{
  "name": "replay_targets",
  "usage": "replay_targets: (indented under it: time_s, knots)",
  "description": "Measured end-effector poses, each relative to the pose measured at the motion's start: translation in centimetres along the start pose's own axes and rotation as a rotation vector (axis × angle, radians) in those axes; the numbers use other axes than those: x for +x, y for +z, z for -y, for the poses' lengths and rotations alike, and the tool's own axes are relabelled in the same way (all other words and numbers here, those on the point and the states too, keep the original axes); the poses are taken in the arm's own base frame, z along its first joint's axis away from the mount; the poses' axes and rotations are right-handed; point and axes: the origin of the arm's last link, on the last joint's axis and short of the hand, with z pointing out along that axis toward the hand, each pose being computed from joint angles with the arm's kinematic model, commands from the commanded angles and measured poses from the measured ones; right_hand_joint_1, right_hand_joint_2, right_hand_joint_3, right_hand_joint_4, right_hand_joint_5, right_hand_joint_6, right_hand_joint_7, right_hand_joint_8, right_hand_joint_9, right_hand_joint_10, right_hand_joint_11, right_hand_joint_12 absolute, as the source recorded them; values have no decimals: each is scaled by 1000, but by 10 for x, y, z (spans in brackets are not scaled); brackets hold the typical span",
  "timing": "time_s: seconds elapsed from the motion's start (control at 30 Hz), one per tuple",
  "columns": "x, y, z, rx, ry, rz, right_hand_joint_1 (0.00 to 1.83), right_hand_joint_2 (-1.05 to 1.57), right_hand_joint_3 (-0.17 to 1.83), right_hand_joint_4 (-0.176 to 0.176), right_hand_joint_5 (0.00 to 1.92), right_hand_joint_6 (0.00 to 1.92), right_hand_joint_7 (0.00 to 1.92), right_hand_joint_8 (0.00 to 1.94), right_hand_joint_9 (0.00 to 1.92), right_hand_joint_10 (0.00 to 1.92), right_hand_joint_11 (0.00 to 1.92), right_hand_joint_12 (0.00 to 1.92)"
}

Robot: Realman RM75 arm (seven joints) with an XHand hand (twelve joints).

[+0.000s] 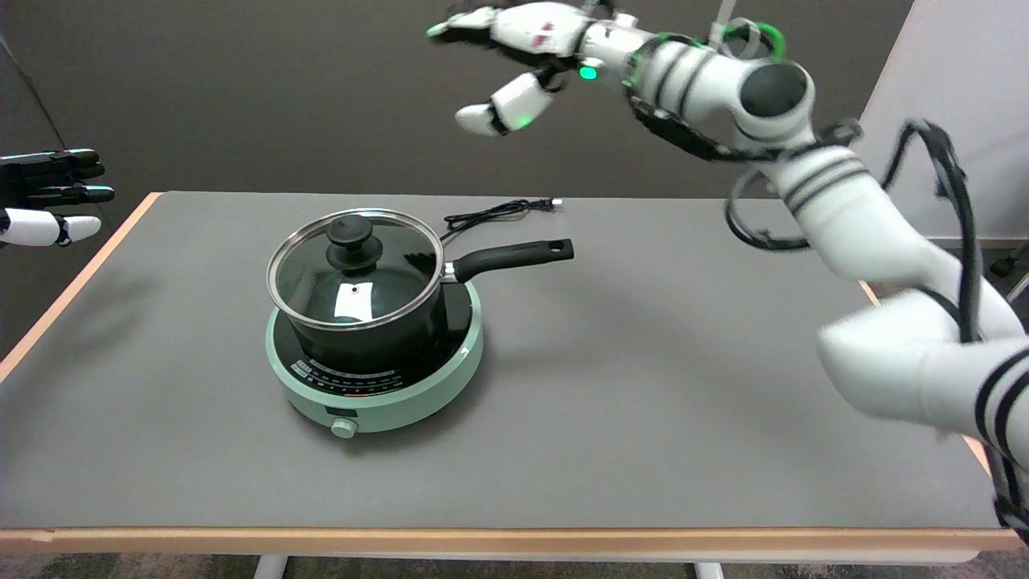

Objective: Place the pot lid onto the soup pot.

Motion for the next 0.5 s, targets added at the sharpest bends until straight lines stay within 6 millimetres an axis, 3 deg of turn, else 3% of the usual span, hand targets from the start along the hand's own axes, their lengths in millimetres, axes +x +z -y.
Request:
replay_targets:
  time_s: [0.23, 0.5]
  knots:
    - [-11, -54, -46, -244, 15, -145, 148, 786, 860, 58, 196, 153, 140, 140, 275, 179, 255, 413]
    - [-21, -118, -81, -447, 142, -301, 98, 711, 1028, 75, 306, 117, 209, 88, 323, 149, 273, 449]
